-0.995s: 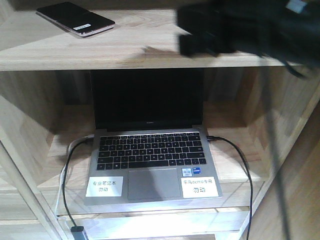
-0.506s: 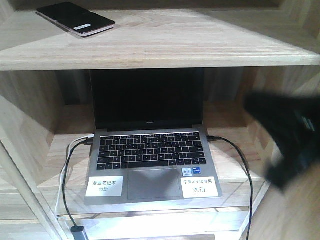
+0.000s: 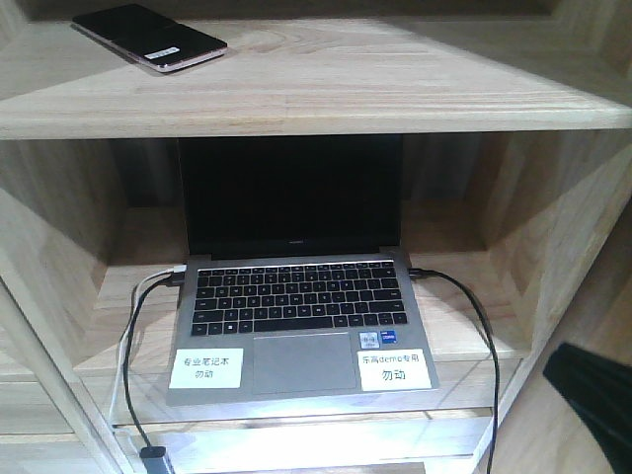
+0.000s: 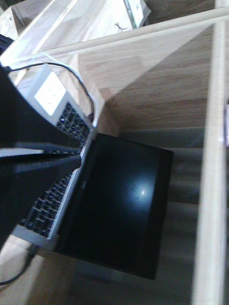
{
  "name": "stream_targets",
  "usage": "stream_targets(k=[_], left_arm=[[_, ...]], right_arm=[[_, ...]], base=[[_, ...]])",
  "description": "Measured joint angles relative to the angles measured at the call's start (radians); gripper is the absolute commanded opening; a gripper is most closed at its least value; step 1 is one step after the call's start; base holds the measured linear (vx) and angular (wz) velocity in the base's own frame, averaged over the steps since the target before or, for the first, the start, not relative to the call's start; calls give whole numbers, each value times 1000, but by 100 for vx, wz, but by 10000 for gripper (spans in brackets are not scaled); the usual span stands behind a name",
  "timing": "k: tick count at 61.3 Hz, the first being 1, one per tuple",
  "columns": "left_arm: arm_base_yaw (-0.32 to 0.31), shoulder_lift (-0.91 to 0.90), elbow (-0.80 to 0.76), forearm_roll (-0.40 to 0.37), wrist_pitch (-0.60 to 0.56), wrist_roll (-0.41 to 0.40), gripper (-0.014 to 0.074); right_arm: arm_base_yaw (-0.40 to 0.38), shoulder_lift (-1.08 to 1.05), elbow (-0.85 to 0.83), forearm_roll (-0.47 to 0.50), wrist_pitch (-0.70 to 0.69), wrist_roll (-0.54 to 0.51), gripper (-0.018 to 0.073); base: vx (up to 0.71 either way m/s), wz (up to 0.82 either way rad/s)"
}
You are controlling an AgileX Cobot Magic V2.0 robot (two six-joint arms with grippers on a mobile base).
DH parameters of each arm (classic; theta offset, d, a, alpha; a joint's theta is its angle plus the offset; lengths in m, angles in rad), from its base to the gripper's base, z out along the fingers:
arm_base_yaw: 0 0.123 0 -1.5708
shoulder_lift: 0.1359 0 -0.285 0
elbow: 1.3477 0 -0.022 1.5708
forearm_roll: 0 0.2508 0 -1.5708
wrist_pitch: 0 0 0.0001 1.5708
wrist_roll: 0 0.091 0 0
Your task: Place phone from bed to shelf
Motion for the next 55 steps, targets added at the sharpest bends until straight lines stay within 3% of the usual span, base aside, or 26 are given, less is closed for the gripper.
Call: stream_targets(k=[55], left_arm=[[0, 0, 0, 0, 0, 0, 1]], right_arm=[[0, -19, 22, 0, -14, 1, -5]], base=[[0, 0]])
